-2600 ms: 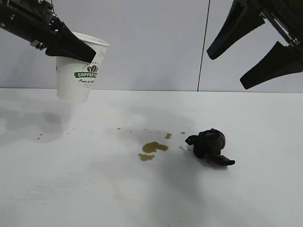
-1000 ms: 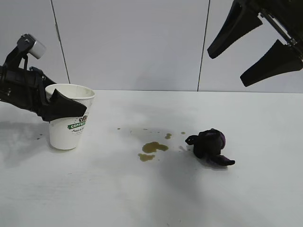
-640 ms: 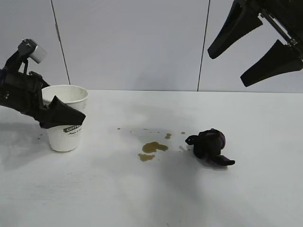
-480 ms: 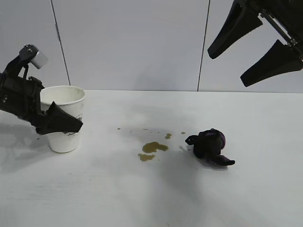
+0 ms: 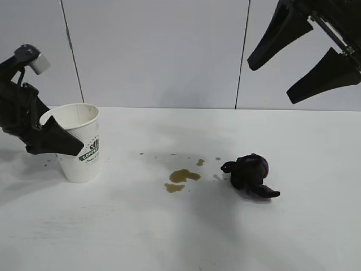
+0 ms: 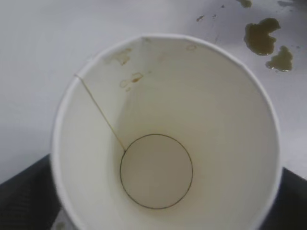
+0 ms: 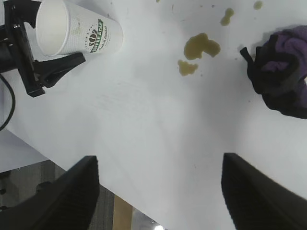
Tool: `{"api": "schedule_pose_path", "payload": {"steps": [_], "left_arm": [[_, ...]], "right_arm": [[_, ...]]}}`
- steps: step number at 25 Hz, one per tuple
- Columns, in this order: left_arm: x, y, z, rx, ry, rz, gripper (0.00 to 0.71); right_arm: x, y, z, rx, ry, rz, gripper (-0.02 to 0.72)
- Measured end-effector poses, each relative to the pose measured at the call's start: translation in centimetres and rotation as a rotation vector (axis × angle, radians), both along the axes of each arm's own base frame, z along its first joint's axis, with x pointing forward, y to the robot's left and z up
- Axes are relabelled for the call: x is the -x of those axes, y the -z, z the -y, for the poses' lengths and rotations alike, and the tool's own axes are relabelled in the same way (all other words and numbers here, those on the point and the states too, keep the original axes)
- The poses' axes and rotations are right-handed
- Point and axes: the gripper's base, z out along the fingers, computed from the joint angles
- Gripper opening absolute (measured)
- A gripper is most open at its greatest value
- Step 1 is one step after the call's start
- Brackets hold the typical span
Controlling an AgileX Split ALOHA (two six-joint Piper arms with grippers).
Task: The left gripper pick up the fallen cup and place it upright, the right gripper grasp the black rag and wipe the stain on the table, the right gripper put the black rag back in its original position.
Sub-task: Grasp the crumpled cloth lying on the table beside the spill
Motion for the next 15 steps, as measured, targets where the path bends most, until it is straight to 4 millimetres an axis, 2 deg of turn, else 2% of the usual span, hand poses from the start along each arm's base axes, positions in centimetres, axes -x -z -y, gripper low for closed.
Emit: {"api": "schedule_pose_path", "payload": {"steps": [5, 8, 12, 15], "left_arm": [[0.9, 0.4, -0.9, -0.123, -0.012, -0.101, 0.685], [1.3, 1.0, -1.8, -0.205, -0.081, -0.184, 0.685], [1.6, 0.8, -3.7, -0.253, -0.314, -0.296, 0.685], [1.4, -1.8, -5.8, -0.206, -0.585, -0.316, 0.678]], "right_arm": [[0.0, 0.0, 0.0, 0.001, -0.001, 0.001, 0.495], [0.0, 0.0, 0.0, 0.002, -0.001, 0.001, 0.495], [0.0, 0.0, 0.0, 0.005, -0.004, -0.001, 0.495], [0.0, 0.0, 0.0, 0.008, -0.006, 0.0, 0.495]]}}
